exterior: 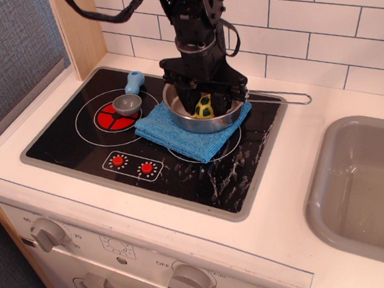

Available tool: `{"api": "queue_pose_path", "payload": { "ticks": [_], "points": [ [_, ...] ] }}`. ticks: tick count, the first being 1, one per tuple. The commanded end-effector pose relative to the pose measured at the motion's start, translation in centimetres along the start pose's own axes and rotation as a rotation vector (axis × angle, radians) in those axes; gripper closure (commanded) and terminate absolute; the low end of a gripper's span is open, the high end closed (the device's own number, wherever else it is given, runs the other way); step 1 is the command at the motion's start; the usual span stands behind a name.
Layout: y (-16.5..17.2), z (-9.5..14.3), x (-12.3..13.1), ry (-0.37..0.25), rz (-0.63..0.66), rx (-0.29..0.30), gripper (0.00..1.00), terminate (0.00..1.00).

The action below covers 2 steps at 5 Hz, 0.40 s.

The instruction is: Move the yellow and green object into the pot

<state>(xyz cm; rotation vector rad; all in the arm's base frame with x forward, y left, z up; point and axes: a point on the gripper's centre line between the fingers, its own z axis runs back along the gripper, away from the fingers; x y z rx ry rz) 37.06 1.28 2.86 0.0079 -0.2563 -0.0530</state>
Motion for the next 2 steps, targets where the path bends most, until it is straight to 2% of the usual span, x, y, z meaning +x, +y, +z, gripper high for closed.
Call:
{"api": "queue_pose_path", "payload": {
  "ticks": [1,2],
  "points": [
    [0.72,2.94,0.91,-0.073,0.034,-0.018,0.00,0.00],
    [1.45,3.73,1.65,-0.092,0.038,0.004,0.00,0.00]
  ]
}}
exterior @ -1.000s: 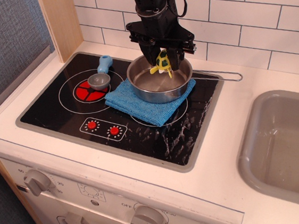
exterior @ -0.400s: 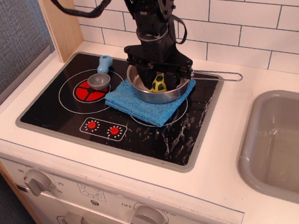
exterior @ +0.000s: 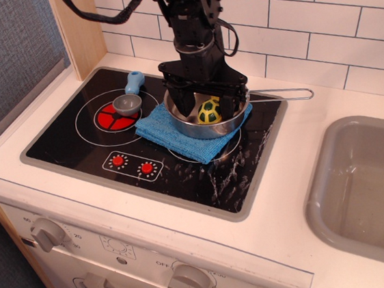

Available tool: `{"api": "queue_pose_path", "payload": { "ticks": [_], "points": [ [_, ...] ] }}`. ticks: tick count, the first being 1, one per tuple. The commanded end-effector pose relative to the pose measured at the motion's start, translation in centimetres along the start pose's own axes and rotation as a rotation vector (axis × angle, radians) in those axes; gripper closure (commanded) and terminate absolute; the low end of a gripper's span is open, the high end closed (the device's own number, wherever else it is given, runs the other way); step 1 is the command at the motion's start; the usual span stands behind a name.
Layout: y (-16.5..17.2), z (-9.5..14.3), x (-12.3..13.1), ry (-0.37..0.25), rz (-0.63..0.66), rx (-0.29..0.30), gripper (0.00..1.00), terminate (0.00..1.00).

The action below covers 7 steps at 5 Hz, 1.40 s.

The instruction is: Move the yellow and green object into the pot

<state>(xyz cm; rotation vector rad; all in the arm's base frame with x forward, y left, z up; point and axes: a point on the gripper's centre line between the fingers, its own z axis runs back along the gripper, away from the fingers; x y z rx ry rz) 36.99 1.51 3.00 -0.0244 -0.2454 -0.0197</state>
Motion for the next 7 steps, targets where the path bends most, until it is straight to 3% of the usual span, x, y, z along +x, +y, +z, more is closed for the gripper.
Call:
{"api": "queue_pose_path", "payload": {
  "ticks": [1,3,4,5,6,7],
  "points": [
    [1.8,4.6,2.4,-0.132,0.014,0.032,0.00,0.00],
    [1.9,8.0,3.6,-0.215,0.005,0.020,0.00,0.00],
    [2.2,10.4,3.6,-0.258,-0.010,-0.034,0.00,0.00],
    [2.8,11.3,3.2,-0.272,-0.026,-0.084,0.00,0.00],
    [2.8,11.3,3.2,-0.272,-0.026,-0.084,0.00,0.00],
    [2.8,11.3,3.2,-0.272,-0.026,-0.084,0.00,1.00]
  ]
}}
